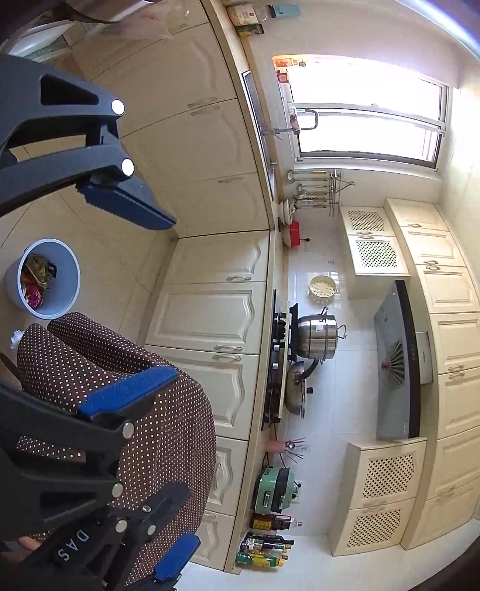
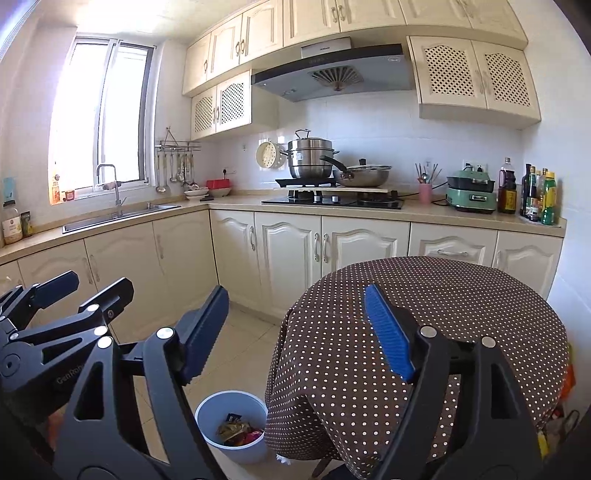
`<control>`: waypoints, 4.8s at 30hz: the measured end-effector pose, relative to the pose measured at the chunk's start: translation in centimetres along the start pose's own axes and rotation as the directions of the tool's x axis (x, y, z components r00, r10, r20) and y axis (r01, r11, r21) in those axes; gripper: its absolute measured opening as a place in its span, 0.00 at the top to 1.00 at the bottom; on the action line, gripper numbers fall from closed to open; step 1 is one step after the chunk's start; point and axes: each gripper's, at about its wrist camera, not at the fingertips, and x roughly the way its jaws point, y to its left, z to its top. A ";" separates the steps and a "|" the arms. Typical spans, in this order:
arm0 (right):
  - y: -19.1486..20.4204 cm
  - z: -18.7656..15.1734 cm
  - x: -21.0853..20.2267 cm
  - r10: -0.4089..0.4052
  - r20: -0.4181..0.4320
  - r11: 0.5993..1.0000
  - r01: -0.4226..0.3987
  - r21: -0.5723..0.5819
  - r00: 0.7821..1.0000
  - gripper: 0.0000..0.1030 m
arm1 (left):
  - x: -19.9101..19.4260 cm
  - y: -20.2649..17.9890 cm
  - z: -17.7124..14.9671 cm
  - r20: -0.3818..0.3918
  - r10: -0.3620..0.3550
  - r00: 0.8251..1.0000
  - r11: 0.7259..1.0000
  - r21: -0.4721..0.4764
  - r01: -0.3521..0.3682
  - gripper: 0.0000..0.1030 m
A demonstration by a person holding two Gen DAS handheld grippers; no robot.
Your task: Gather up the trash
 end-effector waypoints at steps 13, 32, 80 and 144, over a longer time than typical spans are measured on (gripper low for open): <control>-0.4 -0.3 0.0 0.001 -0.006 1.000 -0.001 0.008 1.000 0.26 | -0.2 -0.4 -0.4 0.007 -0.006 1.000 1.000 0.005 0.006 0.27; -0.2 -0.7 0.0 0.000 -0.017 1.000 0.000 0.011 1.000 0.25 | -0.1 -0.8 -0.6 0.003 -0.008 1.000 1.000 0.001 0.008 0.27; 0.9 -0.8 0.6 -0.002 -0.031 1.000 0.003 0.014 1.000 0.23 | 0.0 -0.6 -0.9 -0.002 -0.003 1.000 1.000 0.000 0.003 0.26; 1.0 -2.0 0.9 0.004 -0.047 1.000 -0.003 0.019 0.999 0.20 | 0.1 -0.6 -1.7 -0.016 0.010 1.000 1.000 -0.012 -0.010 0.26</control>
